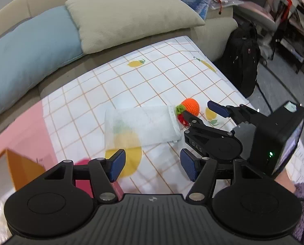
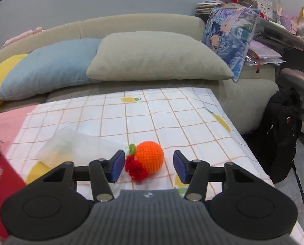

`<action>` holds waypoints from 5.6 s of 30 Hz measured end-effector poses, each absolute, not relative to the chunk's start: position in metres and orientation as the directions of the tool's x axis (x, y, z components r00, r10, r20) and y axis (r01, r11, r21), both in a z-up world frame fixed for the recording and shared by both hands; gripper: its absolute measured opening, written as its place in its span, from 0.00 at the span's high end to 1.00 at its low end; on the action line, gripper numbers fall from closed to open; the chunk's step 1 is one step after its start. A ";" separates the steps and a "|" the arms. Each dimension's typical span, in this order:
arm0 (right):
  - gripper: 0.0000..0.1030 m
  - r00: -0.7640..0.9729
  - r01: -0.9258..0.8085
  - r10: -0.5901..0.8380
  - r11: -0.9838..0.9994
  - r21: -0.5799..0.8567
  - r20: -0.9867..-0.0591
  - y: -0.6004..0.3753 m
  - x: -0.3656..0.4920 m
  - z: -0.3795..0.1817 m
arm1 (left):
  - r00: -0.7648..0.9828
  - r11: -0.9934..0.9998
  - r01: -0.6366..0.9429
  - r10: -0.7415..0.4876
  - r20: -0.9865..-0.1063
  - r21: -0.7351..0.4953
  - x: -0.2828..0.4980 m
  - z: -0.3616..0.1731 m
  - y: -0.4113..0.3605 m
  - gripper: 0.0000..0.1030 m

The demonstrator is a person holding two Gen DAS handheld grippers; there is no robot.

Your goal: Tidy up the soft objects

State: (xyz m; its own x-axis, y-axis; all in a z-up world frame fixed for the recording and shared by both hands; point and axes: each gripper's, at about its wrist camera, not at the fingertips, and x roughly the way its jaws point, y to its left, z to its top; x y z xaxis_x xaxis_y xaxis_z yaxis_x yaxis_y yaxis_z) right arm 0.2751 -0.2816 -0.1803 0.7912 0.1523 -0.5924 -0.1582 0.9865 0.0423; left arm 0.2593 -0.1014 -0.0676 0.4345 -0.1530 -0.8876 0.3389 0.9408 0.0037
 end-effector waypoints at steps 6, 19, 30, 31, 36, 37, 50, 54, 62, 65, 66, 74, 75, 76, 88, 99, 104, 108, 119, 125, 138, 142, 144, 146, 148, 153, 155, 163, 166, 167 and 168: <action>0.49 0.763 -0.205 0.239 0.971 0.126 -0.600 -0.287 0.292 -0.189 | 0.416 0.893 0.439 -0.103 -0.903 0.100 0.278 -0.083 -0.121 0.29; 0.54 0.729 -0.097 0.266 0.952 0.289 -0.631 -0.337 0.298 -0.179 | 0.364 0.766 0.616 -0.069 -0.929 0.184 0.300 -0.128 -0.167 0.21; 0.54 0.718 -0.076 0.271 0.946 0.315 -0.641 -0.347 0.303 -0.186 | 0.327 0.849 0.500 -0.002 -0.945 0.171 0.326 -0.166 -0.173 0.18; 0.54 0.718 -0.079 0.272 0.946 0.314 -0.641 -0.347 0.302 -0.186 | 0.319 0.859 0.484 0.006 -0.948 0.168 0.329 -0.169 -0.170 0.21; 0.54 0.712 -0.083 0.278 0.945 0.317 -0.645 -0.347 0.303 -0.187 | 0.299 0.904 0.413 -0.022 -0.954 0.109 0.339 -0.171 -0.155 0.25; 0.54 0.710 -0.084 0.280 0.945 0.317 -0.646 -0.347 0.303 -0.187 | 0.291 0.909 0.408 -0.040 -0.956 0.086 0.341 -0.170 -0.153 0.31; 0.54 0.707 -0.131 0.310 0.941 0.313 -0.636 -0.341 0.301 -0.187 | 0.349 0.907 0.411 -0.060 -0.935 0.095 0.336 -0.155 -0.155 0.94; 0.54 0.720 -0.172 0.331 0.936 0.306 -0.610 -0.337 0.295 -0.182 | 0.400 0.903 0.420 -0.097 -0.911 0.088 0.320 -0.131 -0.159 0.95; 0.54 0.745 -0.213 0.375 0.917 0.336 -0.552 -0.335 0.270 -0.161 | 0.469 0.909 0.416 -0.198 -0.861 0.017 0.274 -0.076 -0.152 0.95; 0.54 0.767 -0.228 0.375 0.918 0.325 -0.521 -0.330 0.257 -0.148 | 0.494 0.910 0.414 -0.239 -0.836 -0.015 0.253 -0.053 -0.144 0.95; 0.54 0.776 -0.241 0.377 0.918 0.314 -0.505 -0.328 0.250 -0.142 | 0.500 0.910 0.414 -0.252 -0.829 -0.027 0.246 -0.046 -0.141 0.95; 0.54 0.790 -0.260 0.374 0.922 0.287 -0.486 -0.315 0.181 -0.115 | 0.511 0.897 0.426 -0.342 -0.789 -0.113 0.179 -0.009 -0.115 0.95; 0.54 0.791 -0.259 0.369 0.924 0.280 -0.488 -0.313 0.172 -0.112 | 0.508 0.896 0.427 -0.348 -0.788 -0.120 0.171 -0.007 -0.112 0.95; 0.54 0.792 -0.255 0.363 0.927 0.273 -0.490 -0.311 0.164 -0.109 | 0.506 0.896 0.425 -0.351 -0.788 -0.126 0.164 -0.007 -0.108 0.95; 0.54 0.771 -0.268 0.379 0.922 0.280 -0.512 -0.291 0.094 -0.076 | 0.557 0.914 0.348 -0.381 -0.738 -0.209 0.083 0.016 -0.042 0.95; 0.54 0.653 -0.519 0.561 0.821 0.240 -0.509 -0.211 0.057 -0.037 | 0.715 0.975 0.112 -0.213 -0.665 -0.192 0.044 0.041 0.054 0.95; 0.54 0.587 -0.635 0.622 0.751 0.182 -0.519 -0.163 0.054 -0.020 | 0.774 0.996 -0.013 -0.046 -0.632 -0.090 0.037 0.048 0.091 0.95; 0.54 0.503 -0.705 0.622 0.697 0.132 -0.599 -0.122 0.061 -0.022 | 0.775 0.999 -0.033 0.020 -0.632 -0.009 0.041 0.030 0.103 0.95; 0.54 0.387 -0.719 0.532 0.686 0.114 -0.753 -0.068 0.073 -0.055 | 0.569 0.991 -0.072 -0.055 -0.821 -0.116 0.049 -0.058 0.115 0.94; 0.53 0.363 -0.732 0.513 0.674 0.103 -0.778 -0.064 0.074 -0.060 | 0.474 0.974 -0.131 -0.101 -0.875 -0.183 0.044 -0.080 0.136 0.88; 0.53 0.302 -0.753 0.479 0.650 0.102 -0.824 -0.046 0.075 -0.064 | 0.593 0.923 -0.120 -0.229 -0.772 -0.365 0.024 -0.050 0.157 0.38; 0.52 0.312 -0.759 0.482 0.645 0.091 -0.819 -0.048 0.072 -0.063 | 0.616 0.913 -0.121 -0.239 -0.751 -0.390 0.020 -0.044 0.159 0.36; 0.52 0.312 -0.759 0.484 0.645 0.092 -0.817 -0.049 0.071 -0.063 | 0.604 0.917 -0.126 -0.232 -0.762 -0.379 0.023 -0.046 0.158 0.37; 0.50 0.307 -0.760 0.488 0.642 0.098 -0.817 -0.050 0.071 -0.062 | 0.582 0.927 -0.111 -0.232 -0.780 -0.358 0.028 -0.049 0.153 0.41; 0.45 0.299 -0.765 0.501 0.635 0.110 -0.812 -0.052 0.069 -0.060 | 0.568 0.943 -0.089 -0.217 -0.794 -0.322 0.033 -0.051 0.147 0.42; 0.43 0.327 -0.762 0.497 0.641 0.086 -0.804 -0.060 0.064 -0.056 | 0.509 0.960 -0.071 -0.199 -0.838 -0.271 0.055 -0.067 0.138 0.47; 0.43 0.337 -0.747 0.495 0.658 0.093 -0.801 -0.066 0.064 -0.055 | 0.463 0.967 -0.065 -0.189 -0.866 -0.246 0.065 -0.078 0.133 0.48; 0.43 0.374 -0.690 0.491 0.715 0.118 -0.787 -0.089 0.069 -0.051 | 0.354 0.969 -0.111 -0.171 -0.919 -0.223 0.082 -0.105 0.126 0.48; 0.43 0.378 -0.678 0.496 0.723 0.131 -0.782 -0.095 0.071 -0.049 | 0.383 0.972 -0.104 -0.156 -0.911 -0.211 0.077 -0.092 0.123 0.48; 0.43 0.380 -0.673 0.500 0.726 0.138 -0.778 -0.097 0.072 -0.046 | 0.403 0.972 -0.100 -0.157 -0.902 -0.214 0.074 -0.085 0.123 0.48; 0.43 0.384 -0.668 0.503 0.730 0.143 -0.774 -0.099 0.074 -0.043 | 0.429 0.971 -0.095 -0.161 -0.889 -0.221 0.072 -0.075 0.123 0.48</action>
